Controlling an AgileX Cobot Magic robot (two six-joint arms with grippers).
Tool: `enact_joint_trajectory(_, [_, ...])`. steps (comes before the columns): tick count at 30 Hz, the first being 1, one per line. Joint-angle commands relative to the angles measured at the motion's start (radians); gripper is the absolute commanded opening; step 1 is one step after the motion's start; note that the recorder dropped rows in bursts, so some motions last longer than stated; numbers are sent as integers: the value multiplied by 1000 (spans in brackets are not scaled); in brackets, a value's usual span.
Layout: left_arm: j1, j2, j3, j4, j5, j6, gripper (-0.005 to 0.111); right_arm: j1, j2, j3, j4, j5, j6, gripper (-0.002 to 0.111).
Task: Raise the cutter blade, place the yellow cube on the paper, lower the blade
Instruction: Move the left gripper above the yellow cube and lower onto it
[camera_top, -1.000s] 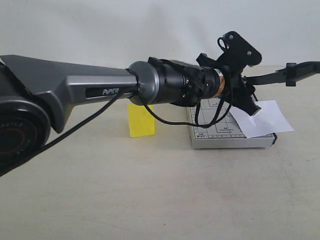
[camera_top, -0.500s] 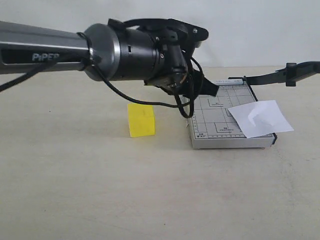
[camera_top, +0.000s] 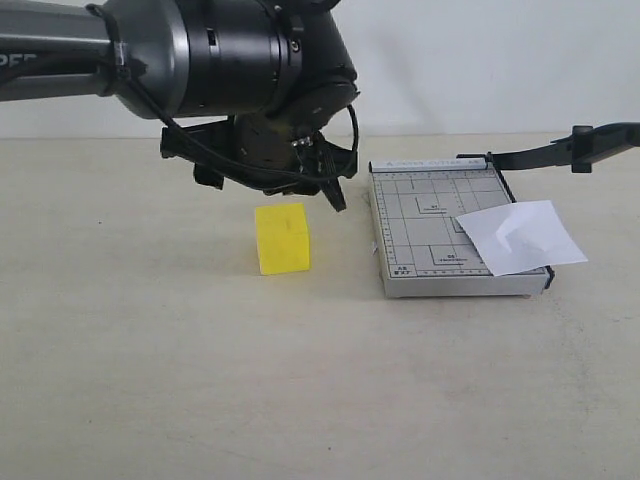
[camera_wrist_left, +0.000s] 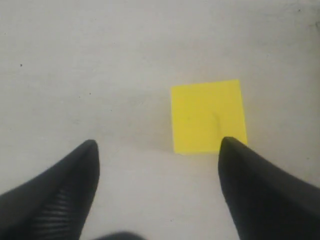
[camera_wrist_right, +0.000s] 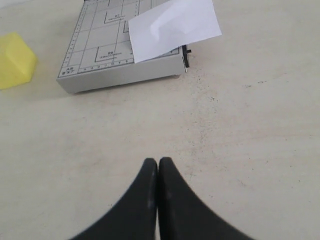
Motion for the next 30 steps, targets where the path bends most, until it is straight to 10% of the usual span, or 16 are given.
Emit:
enact_joint_trajectory(1, [-9, -7, 1, -22, 5, 102, 66, 0, -47, 5, 2, -2, -4, 0])
enact_joint_trajectory(15, [-9, -7, 1, -37, 82, 194, 66, 0, -69, 5, 5, 3, -4, 0])
enact_joint_trajectory(30, [-9, -7, -1, -71, -87, -57, 73, 0, -134, 5, 227, 3, -4, 0])
